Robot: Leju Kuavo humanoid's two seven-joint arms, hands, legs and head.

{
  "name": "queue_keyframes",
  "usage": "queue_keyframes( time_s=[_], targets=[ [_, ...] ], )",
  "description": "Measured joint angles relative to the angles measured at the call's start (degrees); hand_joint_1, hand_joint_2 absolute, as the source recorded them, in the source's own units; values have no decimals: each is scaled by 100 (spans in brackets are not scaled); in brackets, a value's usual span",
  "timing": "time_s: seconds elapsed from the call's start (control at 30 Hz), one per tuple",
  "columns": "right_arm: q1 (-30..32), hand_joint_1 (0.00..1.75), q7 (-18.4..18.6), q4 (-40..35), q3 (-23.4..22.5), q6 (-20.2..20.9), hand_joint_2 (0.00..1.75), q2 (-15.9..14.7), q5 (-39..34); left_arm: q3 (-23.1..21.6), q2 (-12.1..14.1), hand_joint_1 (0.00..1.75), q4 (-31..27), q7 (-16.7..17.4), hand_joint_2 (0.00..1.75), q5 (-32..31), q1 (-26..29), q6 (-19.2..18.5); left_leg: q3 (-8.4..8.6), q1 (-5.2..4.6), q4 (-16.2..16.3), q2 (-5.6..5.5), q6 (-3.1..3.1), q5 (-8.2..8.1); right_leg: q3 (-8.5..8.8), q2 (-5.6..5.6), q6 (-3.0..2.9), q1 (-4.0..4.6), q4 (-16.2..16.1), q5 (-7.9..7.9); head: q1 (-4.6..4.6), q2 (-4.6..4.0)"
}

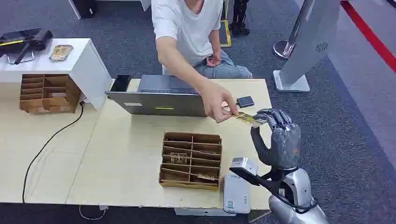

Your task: Pass the card to the sensor for recognition and then transmit it.

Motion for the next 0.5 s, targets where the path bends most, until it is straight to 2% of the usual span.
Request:
queue_keyframes(
  time_s=[0.5],
  targets=[
    [-2,175,-48,37,-2,-31,175,-39,-118,0,9,0,0,22,0,0,5,0,0,0,0,0,0,0,0,0,0,0,0,0,0,0]
  ],
)
